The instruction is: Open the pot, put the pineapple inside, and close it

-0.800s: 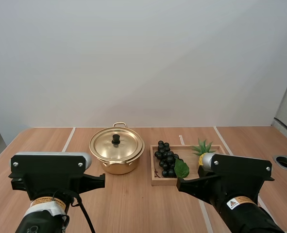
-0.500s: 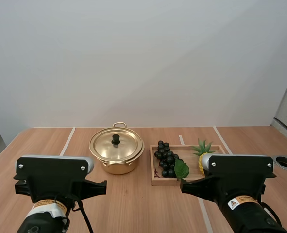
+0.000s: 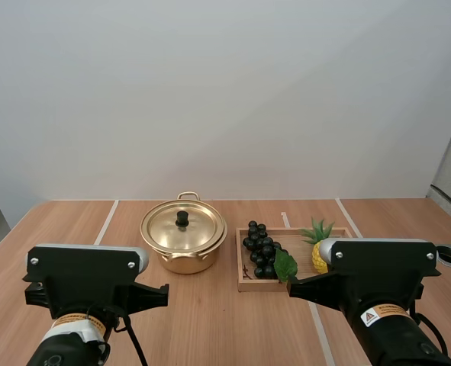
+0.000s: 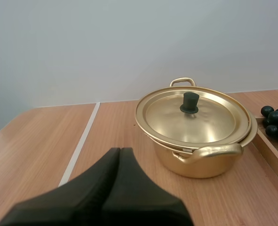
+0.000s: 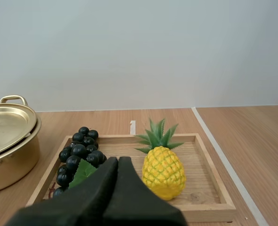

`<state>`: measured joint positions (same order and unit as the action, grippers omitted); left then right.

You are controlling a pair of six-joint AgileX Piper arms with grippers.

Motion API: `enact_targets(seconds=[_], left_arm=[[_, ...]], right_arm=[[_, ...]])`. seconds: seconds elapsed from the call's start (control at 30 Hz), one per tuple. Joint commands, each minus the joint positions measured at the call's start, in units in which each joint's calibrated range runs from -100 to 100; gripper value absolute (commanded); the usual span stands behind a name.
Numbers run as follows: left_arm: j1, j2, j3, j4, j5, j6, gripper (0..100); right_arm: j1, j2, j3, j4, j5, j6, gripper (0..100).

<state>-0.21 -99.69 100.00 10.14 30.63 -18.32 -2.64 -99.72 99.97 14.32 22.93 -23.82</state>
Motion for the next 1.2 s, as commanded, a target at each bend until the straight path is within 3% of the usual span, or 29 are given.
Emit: enact_targets(seconds=[0.0, 0.1, 0.2, 0.43, 0.5, 0.57, 0.63, 0.8, 1.03, 1.17], left_arm=[[-0.27, -0.31, 0.0, -0.85, -4.39, 0.21, 0], [-0.27, -0.31, 0.0, 1.23, -10.53, 0.21, 0], [-0.27, -0.31, 0.0, 5.29, -22.38, 0.21, 0], [-0.27, -0.31, 0.0, 5.49, -73.22, 0.21, 0], [-0.27, -0.31, -0.37, 4.7, -83.18, 0.21, 0], [-0.27, -0.31, -3.82, 2.69, -82.72, 0.68, 0], [-0.27, -0.31, -8.71, -0.14, -76.94, 2.33, 0], [-0.27, 4.92, -26.86, -7.35, -58.25, 10.16, 0], [-0.13, 19.87, -53.69, -13.0, -51.7, 13.66, 0], [-0.13, 28.44, -71.86, -13.25, -30.63, 13.66, 0]], right_arm=[[-0.21, -0.28, 0.03, -0.49, -3.0, -0.03, 0], [-0.21, -0.28, 0.03, -1.68, -12.33, -0.03, 0], [-0.21, -0.28, 0.03, -5.92, -33.33, -0.03, 0], [-0.14, -0.28, 0.03, -5.83, -95.36, -0.03, 0], [-0.14, -0.28, 0.03, -7.1, -104.46, -0.03, 0], [-0.14, -0.28, -2.88, -7.68, -99.81, -2.34, 0], [-0.14, -0.28, -8.38, -6.59, -87.74, -4.0, 0], [-0.14, 0.84, -29.71, -3.45, -46.07, -3.79, 0], [-0.63, 15.56, -54.05, -3.45, -31.04, -5.85, 0], [-1.89, 24.75, -69.02, -3.45, -16.0, -6.49, 0]])
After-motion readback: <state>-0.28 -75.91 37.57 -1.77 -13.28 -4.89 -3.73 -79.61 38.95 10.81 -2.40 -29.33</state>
